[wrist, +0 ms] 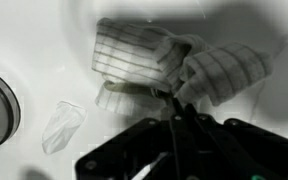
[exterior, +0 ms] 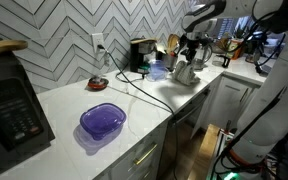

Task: Fold the tea towel a quarter way in from left to right, fold the tea towel a quarter way in from right to left, fold the tea towel in half from left to right

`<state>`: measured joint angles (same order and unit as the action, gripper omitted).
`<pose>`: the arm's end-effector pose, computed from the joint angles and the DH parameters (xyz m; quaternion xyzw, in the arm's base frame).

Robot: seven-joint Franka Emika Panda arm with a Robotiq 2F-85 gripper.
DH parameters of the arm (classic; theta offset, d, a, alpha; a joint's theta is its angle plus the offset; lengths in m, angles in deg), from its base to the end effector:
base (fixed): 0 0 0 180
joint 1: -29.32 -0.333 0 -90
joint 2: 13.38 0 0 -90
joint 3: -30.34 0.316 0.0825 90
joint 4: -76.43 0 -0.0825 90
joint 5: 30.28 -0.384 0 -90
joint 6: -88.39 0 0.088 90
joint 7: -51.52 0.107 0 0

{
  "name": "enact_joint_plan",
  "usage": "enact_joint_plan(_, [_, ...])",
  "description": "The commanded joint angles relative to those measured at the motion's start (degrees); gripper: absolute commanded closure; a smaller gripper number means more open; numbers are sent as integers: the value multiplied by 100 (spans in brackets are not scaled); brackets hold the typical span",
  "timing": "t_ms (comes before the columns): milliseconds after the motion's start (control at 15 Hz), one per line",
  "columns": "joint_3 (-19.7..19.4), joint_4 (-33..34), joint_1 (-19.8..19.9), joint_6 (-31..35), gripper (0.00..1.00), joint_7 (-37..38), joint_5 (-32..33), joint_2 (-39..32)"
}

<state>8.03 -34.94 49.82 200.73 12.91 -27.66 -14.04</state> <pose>0.4103 -0.3833 0.4745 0.9993 -0.0280 -0.0129 0.0197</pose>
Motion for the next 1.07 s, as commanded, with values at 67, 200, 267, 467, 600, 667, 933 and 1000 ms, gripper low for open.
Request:
enact_joint_plan(67, [-14, 75, 203, 485, 99, -369, -143, -482])
enact_joint_plan(200, [15, 131, 285, 731, 99, -559, -211, -703])
enact_joint_plan(267, [34, 150, 335, 876, 99, -717, -299, -787])
enact_joint_plan(467, [104, 158, 489, 1266, 99, -1213, -610, -1009])
enact_joint_plan(600, [111, 97, 577, 1428, 99, -1427, -659, -1039])
enact_joint_plan(667, [95, 86, 612, 1457, 99, -1436, -622, -1059])
enact_joint_plan(933, [53, 131, 755, 1520, 99, -1311, -549, -1180])
enact_joint_plan(1000, [46, 111, 778, 1522, 99, -1270, -521, -1170])
